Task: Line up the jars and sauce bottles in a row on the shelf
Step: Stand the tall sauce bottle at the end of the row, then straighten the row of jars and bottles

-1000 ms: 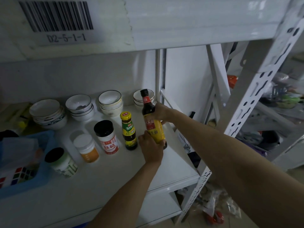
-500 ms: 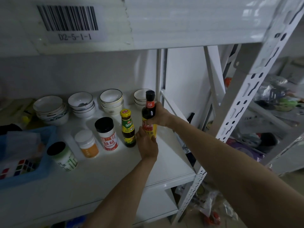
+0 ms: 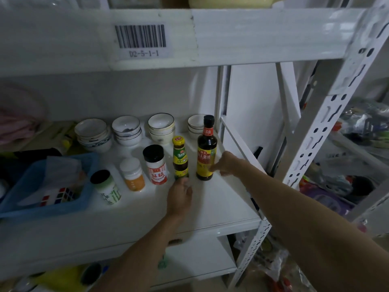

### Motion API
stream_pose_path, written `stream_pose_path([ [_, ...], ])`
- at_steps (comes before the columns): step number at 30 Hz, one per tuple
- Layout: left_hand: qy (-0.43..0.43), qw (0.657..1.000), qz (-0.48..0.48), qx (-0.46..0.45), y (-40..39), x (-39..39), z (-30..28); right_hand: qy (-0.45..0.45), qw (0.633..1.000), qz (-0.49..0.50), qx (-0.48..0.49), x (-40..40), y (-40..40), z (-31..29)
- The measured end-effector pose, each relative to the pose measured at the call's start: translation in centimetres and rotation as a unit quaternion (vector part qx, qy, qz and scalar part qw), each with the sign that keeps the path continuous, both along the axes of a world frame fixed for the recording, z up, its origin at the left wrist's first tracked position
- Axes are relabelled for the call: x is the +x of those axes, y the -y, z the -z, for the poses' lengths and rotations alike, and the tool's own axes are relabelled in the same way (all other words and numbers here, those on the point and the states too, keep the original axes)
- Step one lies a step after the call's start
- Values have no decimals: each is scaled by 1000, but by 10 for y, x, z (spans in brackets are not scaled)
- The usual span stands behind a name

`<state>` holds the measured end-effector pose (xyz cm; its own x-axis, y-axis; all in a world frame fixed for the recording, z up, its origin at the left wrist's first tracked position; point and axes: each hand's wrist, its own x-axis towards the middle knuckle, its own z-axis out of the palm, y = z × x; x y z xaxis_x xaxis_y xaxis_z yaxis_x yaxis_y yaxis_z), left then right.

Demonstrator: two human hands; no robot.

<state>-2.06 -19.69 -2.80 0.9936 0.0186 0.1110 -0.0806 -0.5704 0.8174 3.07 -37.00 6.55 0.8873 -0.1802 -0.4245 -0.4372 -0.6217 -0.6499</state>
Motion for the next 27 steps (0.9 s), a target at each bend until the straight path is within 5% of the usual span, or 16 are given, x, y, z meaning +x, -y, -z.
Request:
stream_pose_path([
  [5, 30, 993, -110, -17, -59, -13, 7, -59, 997, -29, 32, -24, -37, 28],
  [9, 37, 968, -241, -52, -107, -14, 20, 28, 991, -121, 44, -40, -98, 50],
  [13, -24, 923, -368, -110, -146, -9, 24, 109, 988, -104, 33, -49, -140, 62],
  [27, -35, 931, -358, -70, -175, 19, 15, 148, 989, -18, 6, -7, -196, 74],
])
